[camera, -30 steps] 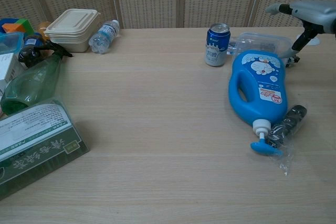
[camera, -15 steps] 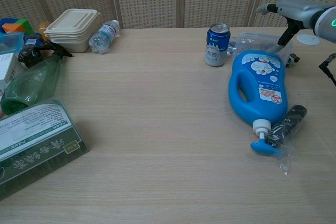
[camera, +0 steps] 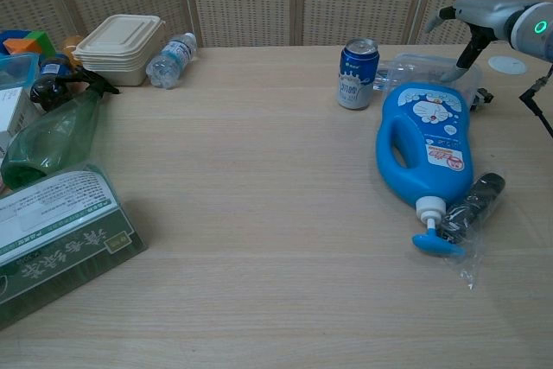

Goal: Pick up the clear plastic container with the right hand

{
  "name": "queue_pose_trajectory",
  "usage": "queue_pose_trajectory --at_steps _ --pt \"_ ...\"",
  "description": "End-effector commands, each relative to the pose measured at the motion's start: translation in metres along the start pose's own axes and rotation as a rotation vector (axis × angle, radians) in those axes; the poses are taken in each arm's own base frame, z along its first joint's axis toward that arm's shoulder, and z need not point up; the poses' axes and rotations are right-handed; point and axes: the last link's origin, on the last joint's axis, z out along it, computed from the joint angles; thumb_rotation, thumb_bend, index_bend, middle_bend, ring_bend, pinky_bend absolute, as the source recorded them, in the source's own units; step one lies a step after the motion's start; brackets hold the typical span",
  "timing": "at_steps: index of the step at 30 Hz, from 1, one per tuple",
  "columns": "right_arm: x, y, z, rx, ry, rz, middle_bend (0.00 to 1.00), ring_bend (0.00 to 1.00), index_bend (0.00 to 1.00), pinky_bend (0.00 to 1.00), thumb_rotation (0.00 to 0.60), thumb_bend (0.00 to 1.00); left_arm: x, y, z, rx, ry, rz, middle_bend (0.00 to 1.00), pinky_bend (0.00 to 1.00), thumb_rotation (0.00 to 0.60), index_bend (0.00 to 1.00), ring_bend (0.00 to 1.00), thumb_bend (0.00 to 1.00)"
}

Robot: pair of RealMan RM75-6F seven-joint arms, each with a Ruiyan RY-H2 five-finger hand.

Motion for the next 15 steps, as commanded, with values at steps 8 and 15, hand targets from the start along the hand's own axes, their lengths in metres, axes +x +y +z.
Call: queue_pose_trajectory --at_steps 8,15 --pt "0.0 0.007 0.008 -0.042 -0.022 -0.032 0.29 0.2 0.32 0.15 0.6 0.13 0.003 -0.001 -0.005 0.008 0.01 -0.001 0.0 0.0 0.6 0.0 0.0 0.3" --pt "-0.004 0.015 0.006 -0.072 -0.032 -0.037 0.37 0.28 0.41 0.22 0.6 0.13 0.004 0.001 -0.007 0.0 0.012 -0.007 0.0 0.0 0.6 0.0 0.0 0.3"
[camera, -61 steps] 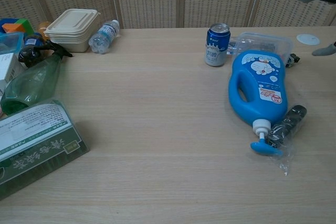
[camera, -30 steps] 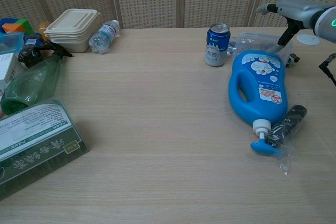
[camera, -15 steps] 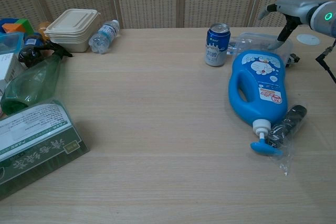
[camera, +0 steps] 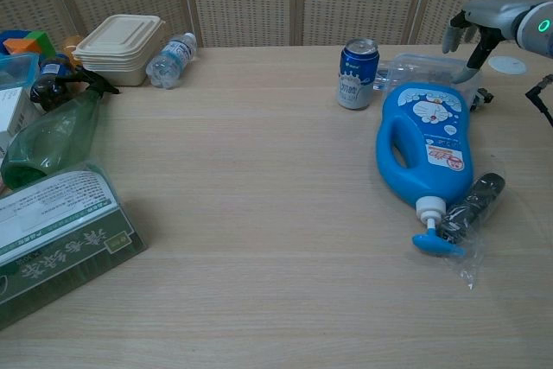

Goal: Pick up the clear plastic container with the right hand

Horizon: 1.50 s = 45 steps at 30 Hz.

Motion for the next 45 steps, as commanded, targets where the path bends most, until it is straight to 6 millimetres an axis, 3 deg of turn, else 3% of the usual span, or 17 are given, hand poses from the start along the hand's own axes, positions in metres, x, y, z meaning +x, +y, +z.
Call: queue_pose_trajectory --at_steps 1,10,15,24,45 --pt "-0.004 0.002 -0.001 -0.011 -0.008 0.007 0.38 0.28 0.42 0.23 0.6 0.14 0.001 0.001 -0.001 -0.002 0.001 -0.003 0.0 0.0 0.6 0.0 0.0 0.3" --pt "-0.007 0.01 -0.004 -0.032 0.003 0.003 0.57 0.46 0.63 0.43 0.6 0.16 0.003 0.001 -0.004 -0.006 0.006 -0.007 0.0 0.0 0.6 0.0 0.0 0.3" --pt "-0.004 0.016 -0.006 -0.038 0.022 -0.01 0.62 0.53 0.7 0.49 0.6 0.17 0.003 0.001 -0.005 -0.007 0.006 -0.006 0.0 0.0 0.6 0.0 0.0 0.3" --pt "0.012 0.032 -0.009 -0.051 0.101 -0.012 0.65 0.58 0.72 0.51 0.6 0.17 0.001 0.002 -0.003 -0.016 -0.002 -0.013 0.0 0.0 0.6 0.0 0.0 0.3" --pt "0.08 0.066 -0.04 0.01 0.47 -0.053 0.65 0.61 0.71 0.52 0.6 0.19 -0.001 0.005 0.001 -0.046 -0.005 -0.02 0.0 0.0 0.6 0.0 0.0 0.3"
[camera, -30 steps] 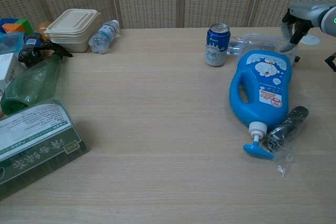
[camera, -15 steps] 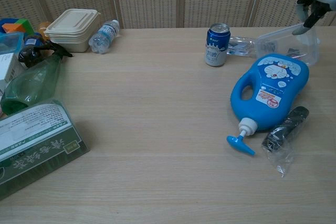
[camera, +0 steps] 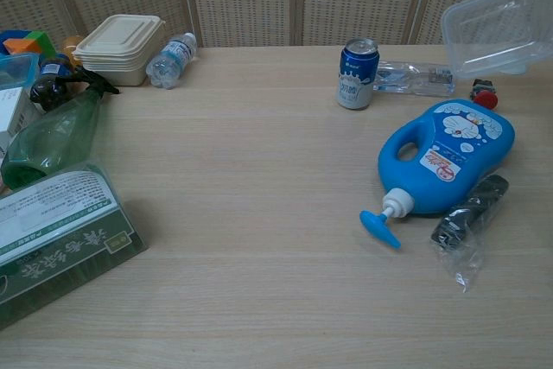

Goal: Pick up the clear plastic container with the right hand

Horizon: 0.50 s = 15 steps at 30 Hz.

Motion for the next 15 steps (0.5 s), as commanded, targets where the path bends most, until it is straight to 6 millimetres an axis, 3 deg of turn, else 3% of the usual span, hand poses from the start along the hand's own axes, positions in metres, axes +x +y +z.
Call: queue_pose_trajectory --at_steps 1,15 --pt "0.015 0.007 -0.001 0.005 0.062 -0.003 0.65 0.61 0.71 0.52 0.6 0.19 0.0 0.001 0.0 -0.004 0.0 -0.002 0.0 0.0 0.6 0.0 0.0 0.3" --pt "0.064 0.015 -0.012 0.016 0.261 0.04 0.65 0.61 0.71 0.52 0.6 0.18 -0.004 0.003 0.006 -0.018 -0.013 -0.008 0.0 0.0 0.6 0.0 0.0 0.3"
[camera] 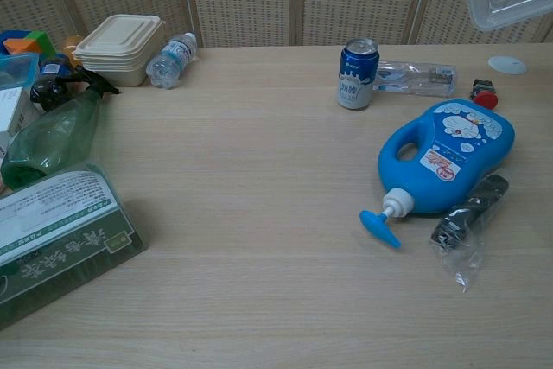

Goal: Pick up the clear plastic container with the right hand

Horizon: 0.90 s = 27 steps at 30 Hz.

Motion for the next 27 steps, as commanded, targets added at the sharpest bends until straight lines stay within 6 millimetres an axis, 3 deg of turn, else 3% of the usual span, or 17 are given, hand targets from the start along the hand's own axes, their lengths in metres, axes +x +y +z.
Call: queue_pose_trajectory --at_steps 1,11,27 --pt "0.017 0.006 0.0 -0.002 0.04 -0.015 0.65 0.61 0.71 0.52 0.6 0.18 -0.001 0.0 0.001 -0.002 -0.001 -0.003 0.0 0.0 0.6 0.0 0.0 0.3" --pt "0.044 0.005 0.001 0.007 0.09 -0.023 0.65 0.61 0.7 0.52 0.6 0.17 -0.002 0.0 0.001 -0.006 -0.001 -0.005 0.0 0.0 0.6 0.0 0.0 0.3" --pt "0.057 0.008 0.0 -0.003 0.105 -0.028 0.65 0.61 0.7 0.52 0.6 0.17 -0.003 0.002 0.001 -0.012 -0.008 -0.007 0.0 0.0 0.6 0.0 0.0 0.3"
